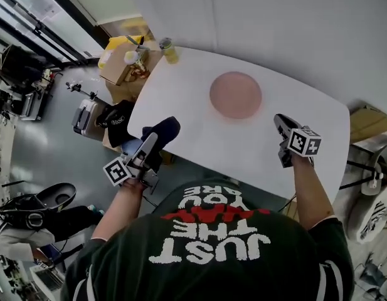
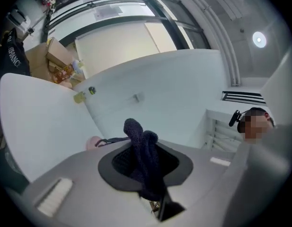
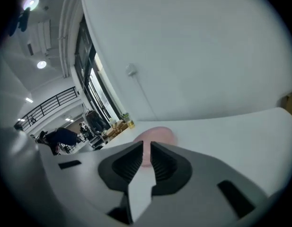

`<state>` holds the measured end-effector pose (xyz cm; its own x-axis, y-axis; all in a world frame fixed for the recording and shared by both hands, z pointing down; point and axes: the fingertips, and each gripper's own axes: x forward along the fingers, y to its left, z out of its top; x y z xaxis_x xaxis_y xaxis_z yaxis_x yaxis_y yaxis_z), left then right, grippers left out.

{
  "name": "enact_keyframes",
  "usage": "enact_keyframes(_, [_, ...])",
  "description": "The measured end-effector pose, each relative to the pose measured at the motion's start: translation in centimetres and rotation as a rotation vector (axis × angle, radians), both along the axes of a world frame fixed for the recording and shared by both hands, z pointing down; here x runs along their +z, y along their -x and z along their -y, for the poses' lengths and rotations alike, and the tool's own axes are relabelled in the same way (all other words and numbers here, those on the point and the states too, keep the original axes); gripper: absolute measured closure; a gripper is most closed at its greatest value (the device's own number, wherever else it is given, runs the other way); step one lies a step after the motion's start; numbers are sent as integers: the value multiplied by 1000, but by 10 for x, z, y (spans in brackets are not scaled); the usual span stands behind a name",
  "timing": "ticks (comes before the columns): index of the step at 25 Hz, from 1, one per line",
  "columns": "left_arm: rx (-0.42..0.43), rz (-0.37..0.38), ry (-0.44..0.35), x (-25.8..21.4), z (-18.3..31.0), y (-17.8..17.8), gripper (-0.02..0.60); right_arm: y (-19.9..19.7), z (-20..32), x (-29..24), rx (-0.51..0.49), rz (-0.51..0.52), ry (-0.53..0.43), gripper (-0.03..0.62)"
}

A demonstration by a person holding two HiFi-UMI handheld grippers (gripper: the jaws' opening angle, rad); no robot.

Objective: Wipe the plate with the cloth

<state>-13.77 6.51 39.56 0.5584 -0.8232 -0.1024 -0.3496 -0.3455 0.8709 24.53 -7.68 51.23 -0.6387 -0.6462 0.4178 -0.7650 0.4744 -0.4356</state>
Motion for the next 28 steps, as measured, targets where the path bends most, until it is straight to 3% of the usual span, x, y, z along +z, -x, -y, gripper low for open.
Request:
enact_keyframes(3, [26,23,32,7,40,-7,515,4,31,31,-9,-11,99,490])
enact_keyframes(5, [50,36,50,17,61,-8,517,9,42,54,2,-34,170,473])
enact_keyframes(9, [126,58,60,33,111,-1,515,26,76,96,51,-66,274,462])
enact_keyframes(14, [287,35,109,62,161,9,515,41,112,149,119,-172,386,445])
enact_keyframes(17, [406,82,138,81,176,21,515,48,111,179,162,-276,479,436])
enact_keyframes(19, [456,117,139,88,187,28,515,47,116,185,196,-344,484,479])
enact_keyframes(24, [464,193,146,102,217,23,516,43,122,185,331,-211,530,545])
enact_keyframes(28, [471,288,131,114,240,-19,515,44,120,187,397,-125,532,556])
